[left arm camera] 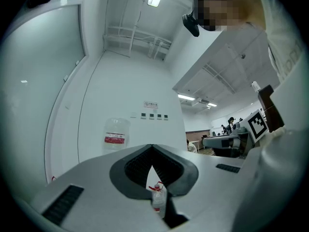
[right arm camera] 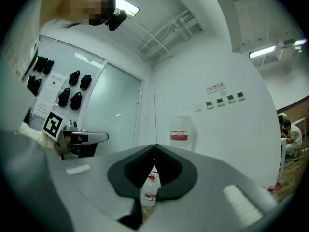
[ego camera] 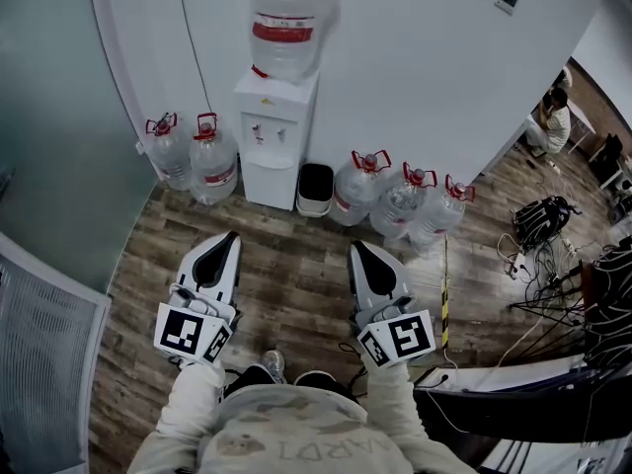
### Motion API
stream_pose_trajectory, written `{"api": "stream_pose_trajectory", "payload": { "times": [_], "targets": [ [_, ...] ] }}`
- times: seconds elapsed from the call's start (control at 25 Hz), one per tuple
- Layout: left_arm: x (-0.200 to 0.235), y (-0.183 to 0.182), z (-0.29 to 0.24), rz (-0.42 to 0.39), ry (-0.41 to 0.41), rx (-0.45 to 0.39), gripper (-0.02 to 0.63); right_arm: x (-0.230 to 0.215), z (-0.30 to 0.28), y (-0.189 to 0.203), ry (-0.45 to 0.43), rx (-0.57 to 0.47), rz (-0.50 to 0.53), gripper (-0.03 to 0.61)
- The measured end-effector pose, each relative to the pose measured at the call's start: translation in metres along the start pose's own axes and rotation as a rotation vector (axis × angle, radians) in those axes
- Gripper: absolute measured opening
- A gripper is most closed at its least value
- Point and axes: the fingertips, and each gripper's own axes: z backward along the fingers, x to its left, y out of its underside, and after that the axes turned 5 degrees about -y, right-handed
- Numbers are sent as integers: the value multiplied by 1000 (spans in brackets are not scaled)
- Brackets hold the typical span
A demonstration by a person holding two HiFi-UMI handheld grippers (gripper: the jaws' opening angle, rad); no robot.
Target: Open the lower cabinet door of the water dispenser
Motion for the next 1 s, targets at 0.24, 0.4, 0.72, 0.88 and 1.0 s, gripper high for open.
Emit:
{"api": "stream_pose_trajectory", "payload": {
  "times": [0.24, 0.4, 0.72, 0.88, 1.0],
  "targets": [
    [30, 5, -31, 1, 17, -2, 3, -11, -41, 7, 3, 5, 3, 9],
    [52, 7, -47, 0, 29, -4, 3, -16, -66, 12, 21, -1, -2, 9],
    [84, 16, -70, 29, 26, -7, 3, -21, -94, 22, 38, 29, 13, 9],
    [93, 21, -82, 43, 21, 0, 3, -30, -105, 26, 39, 39, 10, 9],
    [99, 27, -95, 49, 16, 5, 3, -39, -117, 30, 33, 41, 9, 9]
  ]
}}
